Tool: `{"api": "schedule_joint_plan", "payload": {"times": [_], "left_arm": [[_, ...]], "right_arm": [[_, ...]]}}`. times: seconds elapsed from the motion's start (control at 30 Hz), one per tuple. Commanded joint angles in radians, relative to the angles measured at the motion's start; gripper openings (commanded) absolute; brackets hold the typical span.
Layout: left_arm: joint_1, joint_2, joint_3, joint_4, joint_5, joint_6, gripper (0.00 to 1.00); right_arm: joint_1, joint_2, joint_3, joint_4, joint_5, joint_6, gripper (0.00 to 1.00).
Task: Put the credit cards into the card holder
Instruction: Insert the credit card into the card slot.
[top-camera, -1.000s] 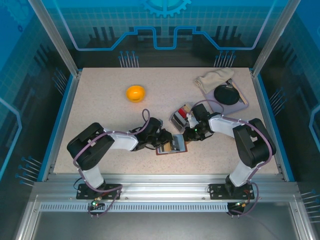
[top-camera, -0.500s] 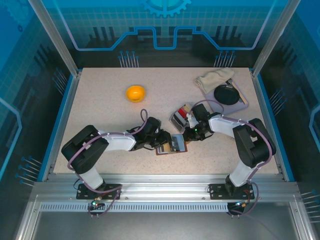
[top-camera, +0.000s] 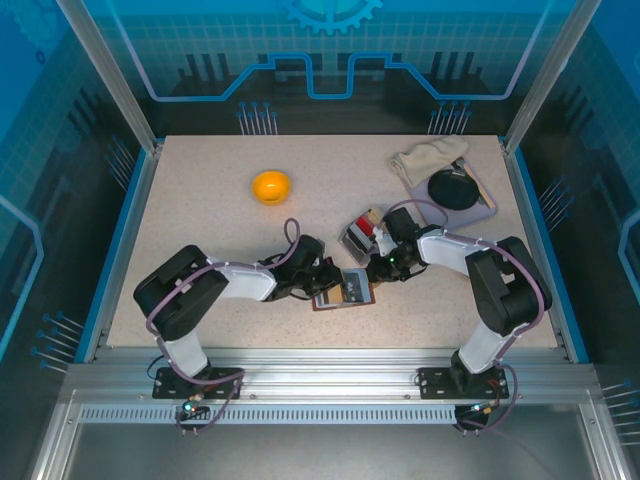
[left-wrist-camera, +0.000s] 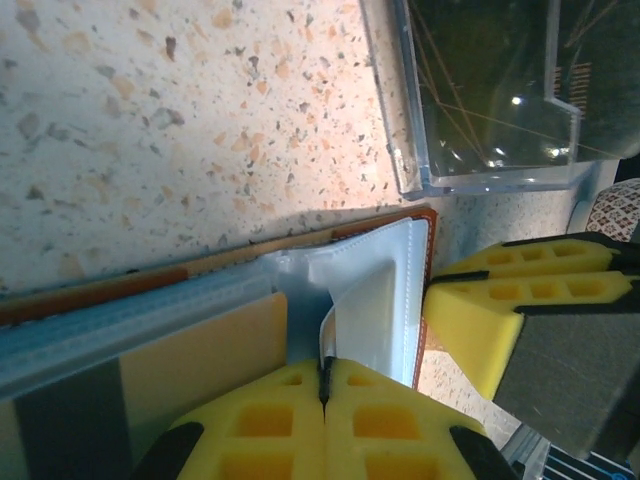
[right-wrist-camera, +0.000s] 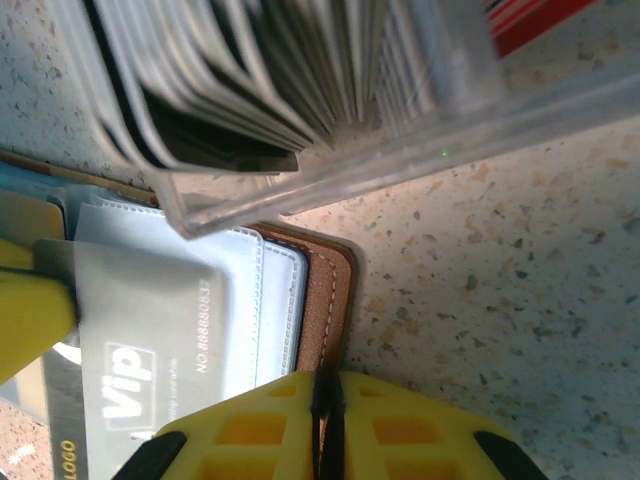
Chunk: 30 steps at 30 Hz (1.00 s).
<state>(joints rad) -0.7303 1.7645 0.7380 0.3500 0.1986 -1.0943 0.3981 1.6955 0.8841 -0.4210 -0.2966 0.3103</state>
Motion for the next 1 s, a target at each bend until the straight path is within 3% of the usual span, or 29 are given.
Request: {"api": "schedule_joint_plan", "payload": {"times": [0.0, 0.33, 0.63, 0.83, 0.97], "left_arm": [[-0.007, 0.037, 0.030, 0.025, 0.002, -0.010, 0.05], [-0.007, 0.074, 0.057, 0.040, 0.009, -0.017, 0.06], [-0.014, 0.077, 0.012, 0.123, -0.060, -0.128, 0.07], [-0.045, 0.105, 0.047, 0.117, -0.029, -0.102, 0.14], [-0.050, 0.041, 0.034, 0.022, -0.082, -0.065, 0.22]], "right_arm": [[-0.021, 0.034, -0.030, -0.062, -0.007, 0.016, 0.13], [-0.021, 0.035, -0.031, -0.065, 0.001, 0.016, 0.13], [-0.021, 0.023, -0.039, -0.065, -0.024, 0.030, 0.09], [-0.021, 0.022, -0.046, -0.055, -0.040, 0.039, 0.09], [-0.021, 0.019, -0.050, -0.058, -0.021, 0.044, 0.09]]}}
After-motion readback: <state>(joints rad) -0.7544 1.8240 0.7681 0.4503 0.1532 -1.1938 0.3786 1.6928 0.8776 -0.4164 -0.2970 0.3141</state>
